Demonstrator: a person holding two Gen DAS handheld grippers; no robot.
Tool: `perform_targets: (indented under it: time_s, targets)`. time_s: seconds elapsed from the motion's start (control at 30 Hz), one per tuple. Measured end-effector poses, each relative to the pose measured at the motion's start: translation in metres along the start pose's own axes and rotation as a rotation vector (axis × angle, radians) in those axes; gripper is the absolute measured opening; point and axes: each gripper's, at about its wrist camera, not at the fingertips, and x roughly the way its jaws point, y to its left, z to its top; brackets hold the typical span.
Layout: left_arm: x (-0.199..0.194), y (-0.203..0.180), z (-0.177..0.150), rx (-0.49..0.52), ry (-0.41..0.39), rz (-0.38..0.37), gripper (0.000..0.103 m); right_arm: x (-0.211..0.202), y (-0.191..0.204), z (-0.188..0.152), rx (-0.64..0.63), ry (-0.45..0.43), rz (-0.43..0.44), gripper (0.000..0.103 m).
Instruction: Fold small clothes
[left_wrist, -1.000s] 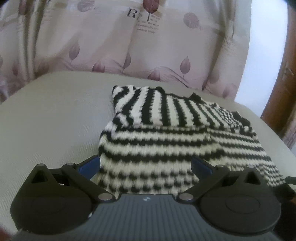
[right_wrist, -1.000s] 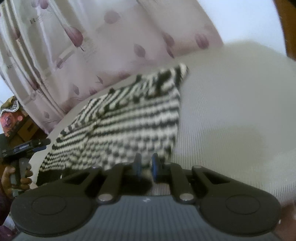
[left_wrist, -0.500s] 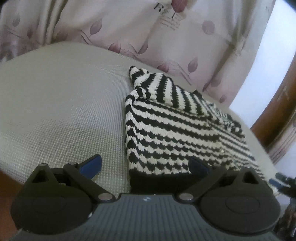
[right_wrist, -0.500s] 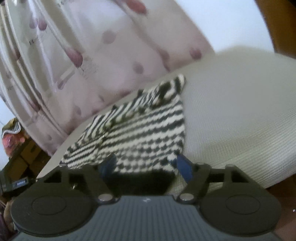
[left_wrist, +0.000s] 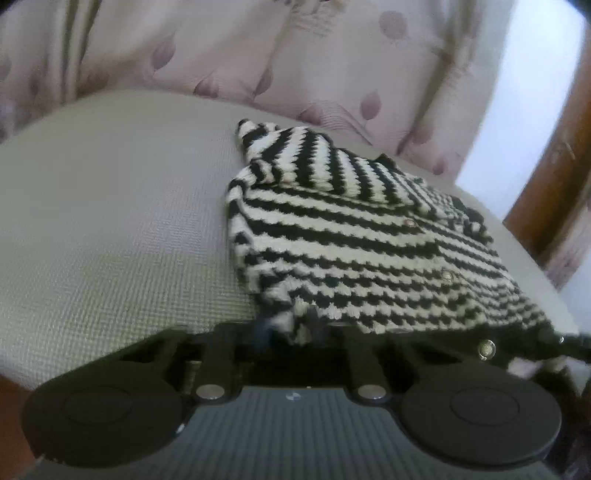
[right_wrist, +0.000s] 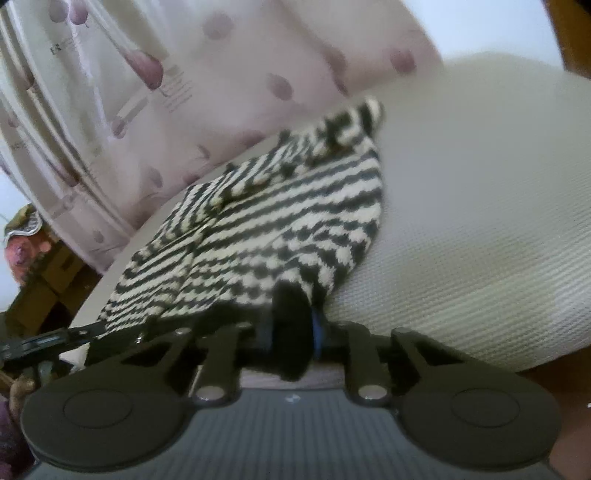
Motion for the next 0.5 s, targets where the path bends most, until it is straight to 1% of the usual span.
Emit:
perform_targets:
  time_s: [0.07, 0.13, 0.17, 0.2, 0.23, 0.27, 0.3, 0.33, 0.37, 0.4, 0.43, 0.47, 0.5]
  targets:
    - [0.0, 0.01, 0.003, -0.055, 0.013, -0.034, 0.016, -0.003, -0.007, 0.002, 0.037, -0.008, 0.016, 0.017]
    - [0.0, 0.013, 0.004, -0.055, 0.02, -0.054, 0.018, -0.003, -0.012, 0.002, 0.052, 0.003, 0.018, 0.017]
    - [0.0, 0.013, 0.005, -0.046, 0.021, -0.052, 0.025, -0.003, -0.013, 0.002, 0.063, 0.005, 0.026, 0.018]
    - [0.0, 0.014, 0.005, -0.05, 0.024, -0.069, 0.035, -0.004, -0.013, 0.003, 0.075, 0.002, 0.033, 0.02]
    - [0.001, 0.016, 0.006, -0.064, 0.029, -0.101, 0.043, -0.004, -0.014, 0.003, 0.087, -0.004, 0.041, 0.02]
    - [0.0, 0.017, 0.008, -0.077, 0.033, -0.135, 0.062, -0.004, -0.015, 0.003, 0.098, -0.003, 0.046, 0.025]
    - [0.0, 0.016, 0.009, -0.081, 0.034, -0.151, 0.08, -0.004, -0.016, 0.004, 0.105, -0.005, 0.053, 0.035]
    - [0.0, 0.014, 0.009, -0.081, 0.035, -0.158, 0.088, -0.005, -0.016, 0.004, 0.114, -0.011, 0.059, 0.041]
    - [0.001, 0.011, 0.009, -0.077, 0.036, -0.161, 0.093, -0.005, -0.015, 0.004, 0.123, -0.018, 0.073, 0.053]
    - [0.002, 0.007, 0.008, -0.064, 0.036, -0.155, 0.094, -0.004, -0.012, 0.005, 0.129, -0.021, 0.087, 0.067]
    - [0.002, 0.002, 0.007, -0.044, 0.034, -0.14, 0.094, -0.003, -0.009, 0.005, 0.127, -0.023, 0.093, 0.072]
    - [0.003, -0.002, 0.006, -0.018, 0.032, -0.122, 0.091, 0.0, -0.004, 0.006, 0.114, -0.024, 0.085, 0.074]
    - [0.004, -0.007, 0.005, 0.005, 0.03, -0.102, 0.082, 0.004, 0.0, 0.005, 0.097, -0.02, 0.066, 0.072]
